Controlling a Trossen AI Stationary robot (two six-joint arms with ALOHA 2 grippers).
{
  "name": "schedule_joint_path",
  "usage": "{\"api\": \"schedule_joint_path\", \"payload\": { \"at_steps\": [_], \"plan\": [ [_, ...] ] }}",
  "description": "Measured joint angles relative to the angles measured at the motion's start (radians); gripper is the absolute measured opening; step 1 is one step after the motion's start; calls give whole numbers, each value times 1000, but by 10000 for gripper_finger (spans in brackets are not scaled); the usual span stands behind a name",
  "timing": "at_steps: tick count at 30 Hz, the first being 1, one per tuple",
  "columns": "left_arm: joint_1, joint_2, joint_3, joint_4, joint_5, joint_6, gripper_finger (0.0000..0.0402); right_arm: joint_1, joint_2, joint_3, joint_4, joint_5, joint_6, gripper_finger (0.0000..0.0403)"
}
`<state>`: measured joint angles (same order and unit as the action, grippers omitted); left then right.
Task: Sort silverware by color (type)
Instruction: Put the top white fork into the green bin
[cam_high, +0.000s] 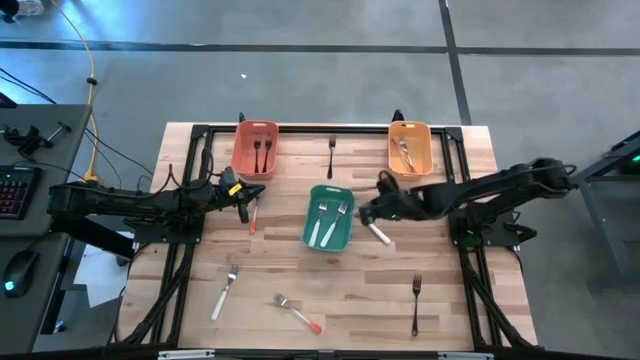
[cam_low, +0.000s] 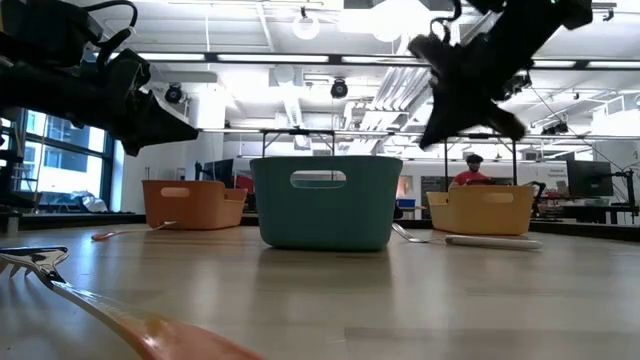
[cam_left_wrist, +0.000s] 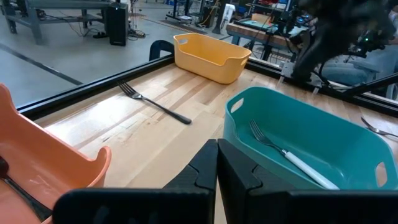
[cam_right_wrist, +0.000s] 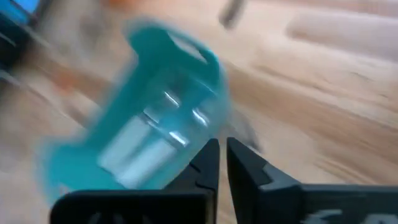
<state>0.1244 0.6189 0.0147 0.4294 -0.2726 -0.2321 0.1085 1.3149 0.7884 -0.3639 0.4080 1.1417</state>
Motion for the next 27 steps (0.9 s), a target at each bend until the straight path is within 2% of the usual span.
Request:
{"api": "schedule_joint_path", "payload": {
  "at_steps": [4,10,14,19,25,27],
  "plan": [
    [0,0,0,0,0,0,1,26,111,57,-155,-63,-69,48],
    [0,0,0,0,0,0,1,37,303,90,-161,-150,-91,112],
    [0,0,0,0,0,0,0,35,394,121,-162,-148,-118,128],
    [0,0,0,0,0,0,1,21,441,136,-186,-172,-129,105],
    [0,0,0,0,0,0,1,-2,428,137,-272,-198,-64,21],
    [0,0,0,0,0,0,0,-6,419,134,-304,-200,-59,11]
  ]
}}
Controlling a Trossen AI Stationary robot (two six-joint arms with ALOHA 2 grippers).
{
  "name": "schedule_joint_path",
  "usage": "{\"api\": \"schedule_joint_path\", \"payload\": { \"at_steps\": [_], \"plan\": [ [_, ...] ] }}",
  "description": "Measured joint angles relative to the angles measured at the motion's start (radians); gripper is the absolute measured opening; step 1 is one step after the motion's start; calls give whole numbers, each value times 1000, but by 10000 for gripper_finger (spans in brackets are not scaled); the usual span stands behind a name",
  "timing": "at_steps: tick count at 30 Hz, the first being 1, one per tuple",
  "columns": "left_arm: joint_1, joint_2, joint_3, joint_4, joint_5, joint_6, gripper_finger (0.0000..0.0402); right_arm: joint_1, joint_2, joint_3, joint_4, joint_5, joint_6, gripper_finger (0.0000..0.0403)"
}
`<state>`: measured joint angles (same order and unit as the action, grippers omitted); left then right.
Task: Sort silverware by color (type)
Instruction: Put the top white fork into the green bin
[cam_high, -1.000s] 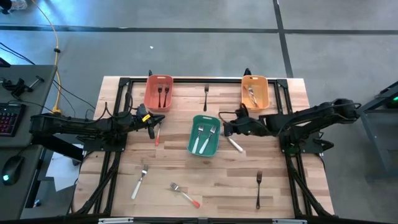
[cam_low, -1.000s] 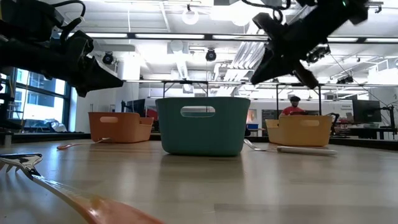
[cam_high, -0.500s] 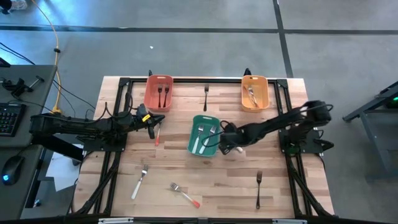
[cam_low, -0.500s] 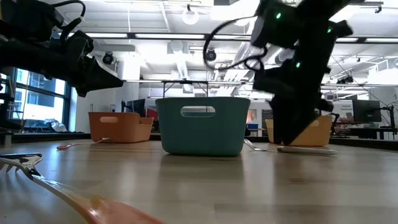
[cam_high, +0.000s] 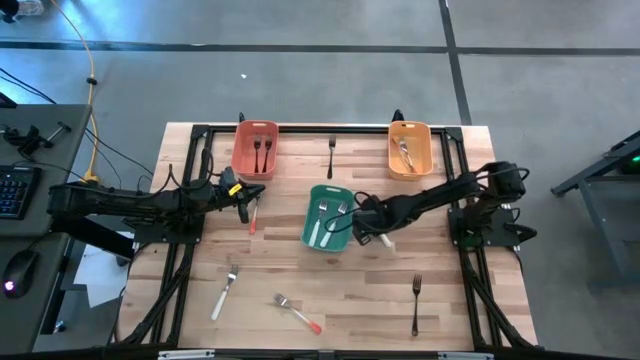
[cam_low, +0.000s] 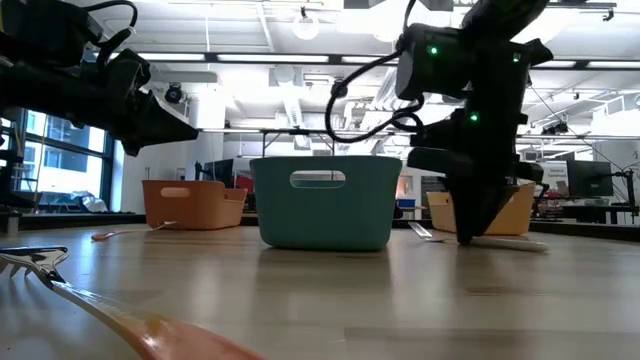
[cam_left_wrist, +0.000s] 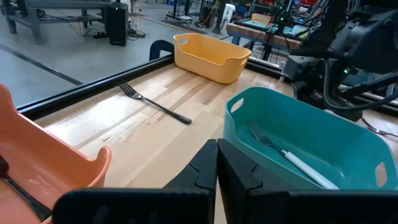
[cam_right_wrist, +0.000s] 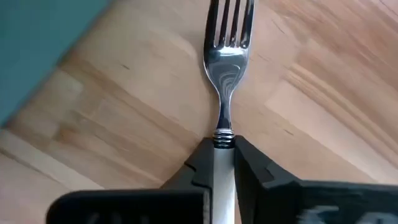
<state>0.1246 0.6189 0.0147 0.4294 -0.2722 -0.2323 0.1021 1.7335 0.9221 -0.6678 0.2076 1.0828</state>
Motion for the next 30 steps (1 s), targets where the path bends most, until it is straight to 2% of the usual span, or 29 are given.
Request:
{"api": "schedule_joint_path", "payload": {
  "at_steps": [4,7,11,18,21,24,27,30],
  "plan": [
    [0,0,0,0,0,0,1,-10,-36,-8,-25,-19,37,21],
    [0,0,0,-1,0,0,0,-10,-83,-8,-36,-14,74,12],
    [0,0,0,-1,0,0,1,9,-146,-9,-81,8,141,6],
    [0,0,0,-3,0,0,1,63,-282,-7,-19,91,240,5],
    [0,0,0,-3,0,0,0,88,-326,-6,82,156,226,5],
    [0,0,0,-6,0,0,1,92,-333,-5,299,179,101,6],
    [0,0,0,-7,0,0,1,69,-292,-5,519,189,-12,6],
    [0,0,0,-10,0,0,1,35,-228,-5,680,197,-40,6]
  ]
}}
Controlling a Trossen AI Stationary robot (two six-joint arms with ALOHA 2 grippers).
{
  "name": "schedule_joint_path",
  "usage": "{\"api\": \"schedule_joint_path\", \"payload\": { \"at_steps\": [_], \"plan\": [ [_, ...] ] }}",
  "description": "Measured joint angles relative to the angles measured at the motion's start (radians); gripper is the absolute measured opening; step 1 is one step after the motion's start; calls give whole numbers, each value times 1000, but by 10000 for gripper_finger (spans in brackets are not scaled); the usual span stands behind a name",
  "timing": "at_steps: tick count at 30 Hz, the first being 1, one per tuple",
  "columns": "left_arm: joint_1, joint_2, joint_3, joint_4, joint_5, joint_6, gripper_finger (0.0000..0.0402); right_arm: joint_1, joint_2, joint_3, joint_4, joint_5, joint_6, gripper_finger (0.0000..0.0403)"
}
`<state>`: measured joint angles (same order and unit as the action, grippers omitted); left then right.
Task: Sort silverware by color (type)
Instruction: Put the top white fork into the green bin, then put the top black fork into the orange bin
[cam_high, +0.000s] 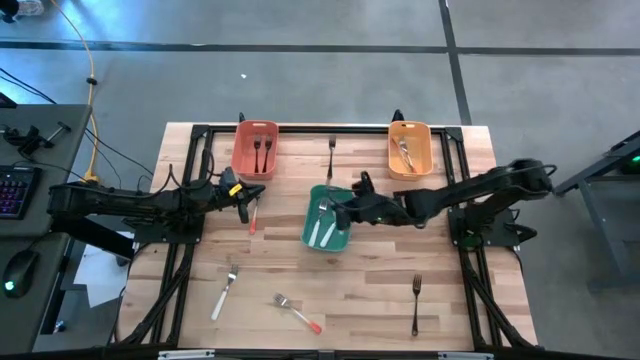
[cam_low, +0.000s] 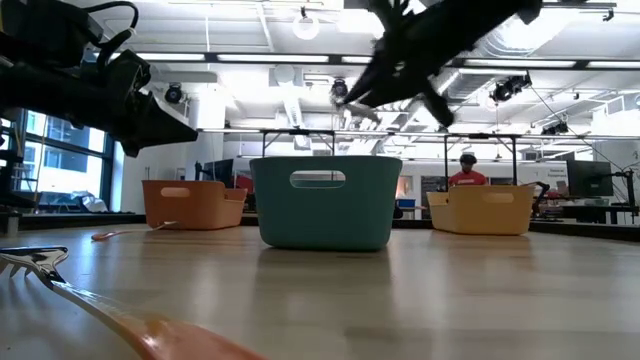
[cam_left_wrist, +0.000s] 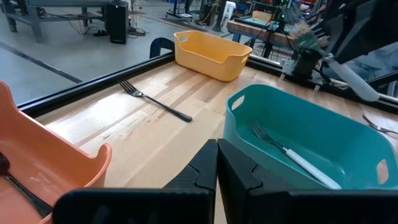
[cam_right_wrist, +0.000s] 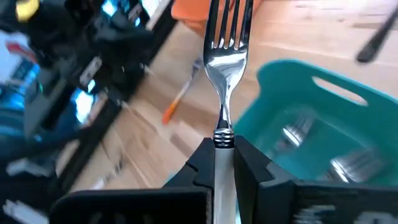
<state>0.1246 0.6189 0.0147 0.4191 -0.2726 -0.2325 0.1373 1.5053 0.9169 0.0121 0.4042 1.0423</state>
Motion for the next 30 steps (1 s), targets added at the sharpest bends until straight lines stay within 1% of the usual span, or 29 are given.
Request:
{"api": "schedule_joint_path", "payload": {
  "at_steps": [5,10,15,19,22,25,28,30],
  "plan": [
    [0,0,0,-4,0,0,1,-42,126,0,121,-4,59,6],
    [0,0,0,-4,0,0,1,-76,223,0,124,-85,78,7],
    [0,0,0,-4,0,0,1,-97,252,0,117,-121,74,11],
    [0,0,0,-4,0,0,1,-100,251,0,113,-136,41,38],
    [0,0,0,-4,0,0,1,-100,250,0,121,-150,-28,67],
    [0,0,0,-4,0,0,1,-105,236,0,123,-189,-120,90],
    [0,0,0,-4,0,0,1,-113,188,0,125,-254,-233,98],
    [0,0,0,1,-1,0,1,-116,137,0,104,-271,-340,93]
  ]
}}
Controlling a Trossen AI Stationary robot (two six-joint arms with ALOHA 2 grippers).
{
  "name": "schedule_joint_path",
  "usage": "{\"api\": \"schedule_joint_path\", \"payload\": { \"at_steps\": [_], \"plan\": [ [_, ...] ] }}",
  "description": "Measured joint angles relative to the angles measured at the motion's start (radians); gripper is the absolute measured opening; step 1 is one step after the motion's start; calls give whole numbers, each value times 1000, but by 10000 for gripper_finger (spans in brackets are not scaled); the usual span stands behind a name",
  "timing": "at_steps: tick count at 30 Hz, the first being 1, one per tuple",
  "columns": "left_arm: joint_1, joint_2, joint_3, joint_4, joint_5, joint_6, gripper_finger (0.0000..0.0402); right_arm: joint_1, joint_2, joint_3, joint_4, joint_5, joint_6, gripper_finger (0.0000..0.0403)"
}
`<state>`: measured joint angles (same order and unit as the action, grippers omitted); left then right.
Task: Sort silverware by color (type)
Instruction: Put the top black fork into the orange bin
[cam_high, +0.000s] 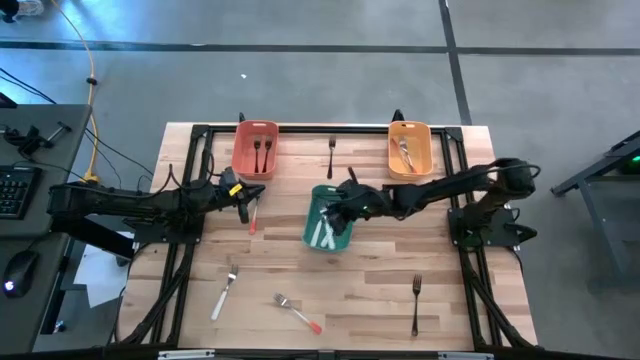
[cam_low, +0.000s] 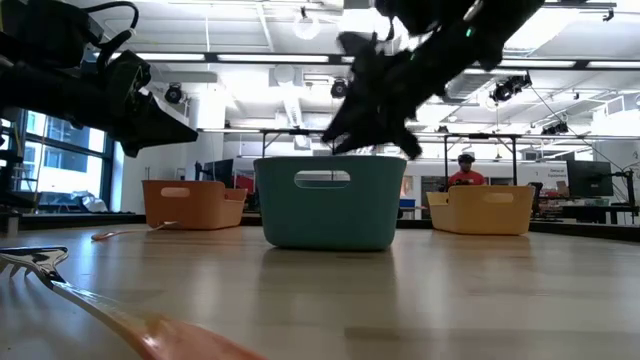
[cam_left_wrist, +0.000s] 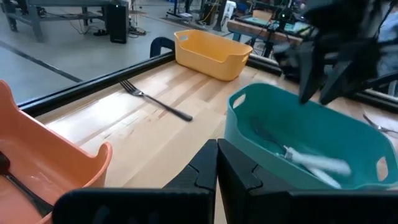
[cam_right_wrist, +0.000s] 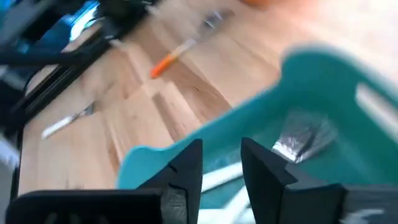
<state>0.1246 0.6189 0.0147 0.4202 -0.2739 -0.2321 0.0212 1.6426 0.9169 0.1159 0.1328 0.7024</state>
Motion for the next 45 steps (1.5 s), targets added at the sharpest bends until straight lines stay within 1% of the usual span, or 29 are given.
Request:
{"api": "schedule_joint_path", "payload": {
  "at_steps": [3,6,7,9,12,15,18,20,23,26,30,34,38,40,45],
  "plan": [
    [0,0,0,35,-41,0,1,-3,-101,1,-111,-2,-222,70],
    [0,-2,0,58,-87,-5,1,-20,-194,2,-280,18,-396,31],
    [0,-3,0,63,-101,-19,1,-31,-220,-8,-307,22,-439,17],
    [0,-2,0,63,-125,-55,1,-58,-274,-56,-298,9,-517,5],
    [0,-2,0,65,-128,-80,1,-115,-344,-185,-169,-58,-575,11],
    [4,-2,0,107,-109,-58,1,-176,-414,-346,30,-113,-601,3],
    [26,17,58,113,11,-69,1,-226,-479,-479,198,-119,-614,3],
    [39,55,135,54,62,-85,1,-252,-526,-537,280,-120,-620,2],
    [55,163,276,-85,72,-64,1,-287,-589,-580,307,-120,-653,1],
    [88,316,425,-181,83,-48,1,-314,-641,-591,307,-123,-691,1],
    [153,533,617,-297,149,-51,1,-343,-685,-593,276,-126,-748,0],
    [221,735,788,-413,198,-54,1,-363,-697,-593,251,-127,-763,0],
    [265,912,928,-499,232,-66,1,-364,-695,-593,219,-127,-763,0],
    [278,984,986,-511,240,-49,5,-364,-694,-593,205,-127,-763,0],
    [290,1134,1100,-537,248,1,35,-364,-694,-593,194,-127,-764,0]
  ]
}}
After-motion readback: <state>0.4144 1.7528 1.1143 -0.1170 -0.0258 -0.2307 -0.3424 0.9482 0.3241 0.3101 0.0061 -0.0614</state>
